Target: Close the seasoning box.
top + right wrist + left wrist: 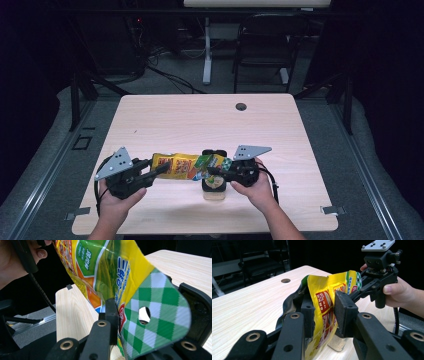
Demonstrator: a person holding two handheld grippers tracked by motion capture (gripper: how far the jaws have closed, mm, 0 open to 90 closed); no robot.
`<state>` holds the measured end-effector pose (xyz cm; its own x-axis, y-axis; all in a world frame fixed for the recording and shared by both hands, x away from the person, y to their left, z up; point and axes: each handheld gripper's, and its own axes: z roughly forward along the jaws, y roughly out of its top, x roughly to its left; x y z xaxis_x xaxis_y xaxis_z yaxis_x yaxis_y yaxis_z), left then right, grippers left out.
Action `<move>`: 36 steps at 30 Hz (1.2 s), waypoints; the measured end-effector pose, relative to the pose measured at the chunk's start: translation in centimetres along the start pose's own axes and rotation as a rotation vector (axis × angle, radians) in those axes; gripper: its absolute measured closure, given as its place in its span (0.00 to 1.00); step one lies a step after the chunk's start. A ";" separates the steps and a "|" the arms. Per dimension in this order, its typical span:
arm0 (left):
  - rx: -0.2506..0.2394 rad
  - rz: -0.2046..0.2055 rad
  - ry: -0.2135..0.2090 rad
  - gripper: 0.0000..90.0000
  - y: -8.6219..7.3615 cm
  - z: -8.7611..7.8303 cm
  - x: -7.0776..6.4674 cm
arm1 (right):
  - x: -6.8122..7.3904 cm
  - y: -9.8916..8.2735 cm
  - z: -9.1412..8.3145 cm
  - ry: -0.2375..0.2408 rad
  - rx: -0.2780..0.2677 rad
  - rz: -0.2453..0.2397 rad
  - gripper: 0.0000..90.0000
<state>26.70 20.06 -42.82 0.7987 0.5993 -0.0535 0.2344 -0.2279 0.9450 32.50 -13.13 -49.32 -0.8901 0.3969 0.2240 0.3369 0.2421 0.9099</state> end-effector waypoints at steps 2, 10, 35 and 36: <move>-0.002 -0.001 -0.001 0.79 0.0 0.0 0.0 | 0.0 0.0 0.0 0.000 0.001 -0.001 0.98; -0.012 -0.002 -0.004 0.79 0.0 0.2 -0.1 | 0.0 -0.1 -0.3 -0.002 -0.002 0.003 0.98; -0.025 0.009 -0.016 0.79 0.6 0.4 -0.6 | 0.0 -0.2 -0.7 -0.001 -0.008 0.003 0.97; -0.027 0.010 -0.021 0.79 0.6 0.4 -0.5 | 0.1 -0.2 -0.7 0.002 -0.015 0.007 0.97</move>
<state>26.60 19.31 -42.33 0.8124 0.5809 -0.0508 0.2117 -0.2126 0.9539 32.14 -13.74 -49.20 -0.8884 0.3967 0.2311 0.3387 0.2264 0.9133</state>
